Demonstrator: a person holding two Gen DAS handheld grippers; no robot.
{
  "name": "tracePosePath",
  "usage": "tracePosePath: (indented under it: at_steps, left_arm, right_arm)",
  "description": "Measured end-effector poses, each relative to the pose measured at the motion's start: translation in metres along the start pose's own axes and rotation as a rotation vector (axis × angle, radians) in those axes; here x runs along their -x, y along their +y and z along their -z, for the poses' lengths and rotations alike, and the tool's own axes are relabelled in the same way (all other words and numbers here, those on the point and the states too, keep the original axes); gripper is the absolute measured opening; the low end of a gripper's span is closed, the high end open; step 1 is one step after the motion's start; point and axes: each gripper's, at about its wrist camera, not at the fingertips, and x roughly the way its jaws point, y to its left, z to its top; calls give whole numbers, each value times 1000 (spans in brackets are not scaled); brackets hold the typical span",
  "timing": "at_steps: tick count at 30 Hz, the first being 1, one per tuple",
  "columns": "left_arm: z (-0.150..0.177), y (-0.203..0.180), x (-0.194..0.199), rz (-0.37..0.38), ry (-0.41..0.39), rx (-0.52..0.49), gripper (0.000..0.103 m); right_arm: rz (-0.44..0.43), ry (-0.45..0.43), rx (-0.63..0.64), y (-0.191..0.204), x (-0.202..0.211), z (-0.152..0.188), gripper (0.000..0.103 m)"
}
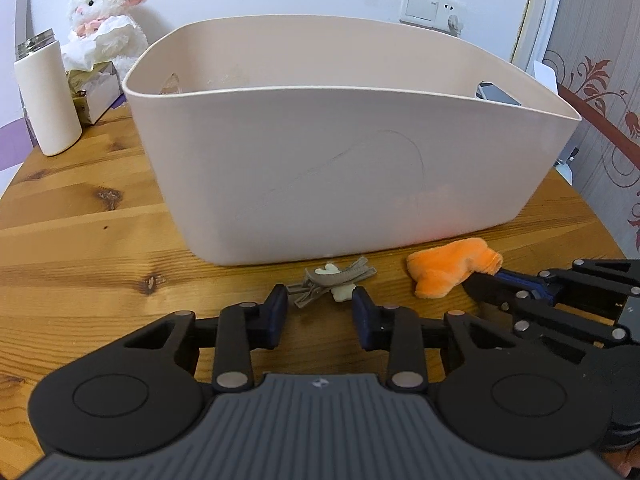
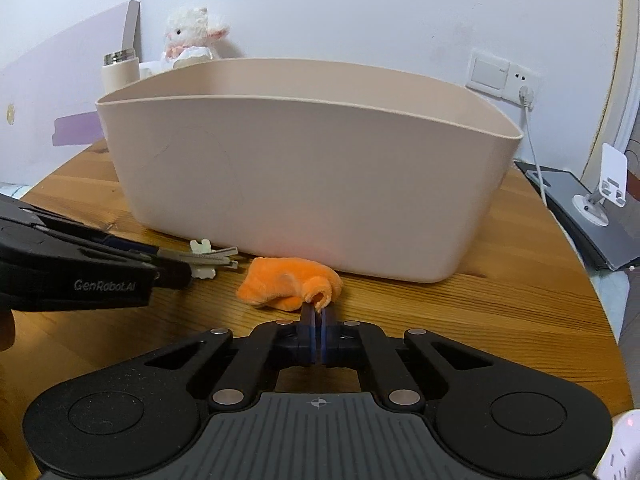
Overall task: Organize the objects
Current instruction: 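Grasp the orange plush with the right gripper while the left grasps the hair clip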
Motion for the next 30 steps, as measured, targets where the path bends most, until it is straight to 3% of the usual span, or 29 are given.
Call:
tracePosePath:
  at_steps: [2, 3, 5, 13, 16, 18, 22, 25, 26, 27, 30]
  left_arm:
    - [1, 0, 4, 15, 3, -10, 22]
    - [2, 0, 6, 17, 2, -12, 14]
    - [4, 0, 7, 12, 3, -26, 7]
    - [11, 0, 12, 8, -8, -37, 9]
    - [12, 0, 12, 5, -4, -57, 25]
    - [12, 1, 10, -1, 0, -60, 48]
    - [10, 0, 3, -1, -18, -75, 57]
    - [8, -3, -5, -4, -58, -110, 56]
    - [7, -4, -7, 2, -68, -116, 52]
    - [6, -4, -8, 16, -74, -116, 38]
    - [5, -4, -7, 28, -65, -111, 34]
  right_arm:
    - [4, -8, -1, -1, 5, 0, 2]
    - [7, -13, 0, -1, 7, 0, 2]
    - [12, -20, 0, -1, 11, 0, 2]
    - [25, -24, -12, -4, 19, 4, 2]
    - [21, -16, -16, -5, 18, 6, 2]
    - [19, -13, -12, -4, 17, 9, 2]
    - [16, -7, -8, -2, 15, 9, 2]
    - [17, -8, -9, -1, 16, 9, 2]
    - [18, -9, -9, -1, 16, 9, 2]
    - [20, -11, -8, -1, 17, 9, 2]
    - [28, -14, -9, -4, 20, 10, 2]
